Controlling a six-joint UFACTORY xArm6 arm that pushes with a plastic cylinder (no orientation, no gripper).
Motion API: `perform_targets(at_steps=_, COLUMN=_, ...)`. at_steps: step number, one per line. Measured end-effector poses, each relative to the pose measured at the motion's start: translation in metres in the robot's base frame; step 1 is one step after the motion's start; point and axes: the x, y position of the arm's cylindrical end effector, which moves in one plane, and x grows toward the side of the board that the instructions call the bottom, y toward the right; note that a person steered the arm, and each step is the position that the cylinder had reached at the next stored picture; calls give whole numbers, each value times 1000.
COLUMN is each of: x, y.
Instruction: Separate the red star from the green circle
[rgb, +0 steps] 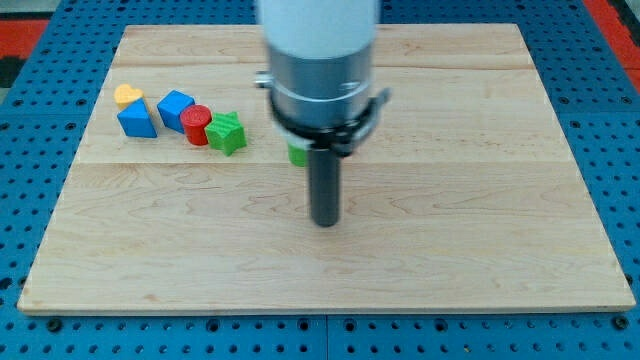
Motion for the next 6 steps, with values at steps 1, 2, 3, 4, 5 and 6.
perform_targets(at_steps=1, x=-32, y=54)
perform_targets(at_steps=2, x=-54, y=23)
perform_targets(at_steps=3, x=-85, y=0)
perform_targets(at_steps=4, x=-92, y=-19)
perform_targets(at_steps=5, x=-92, y=-46)
perform_targets(at_steps=6, x=-74, y=-30)
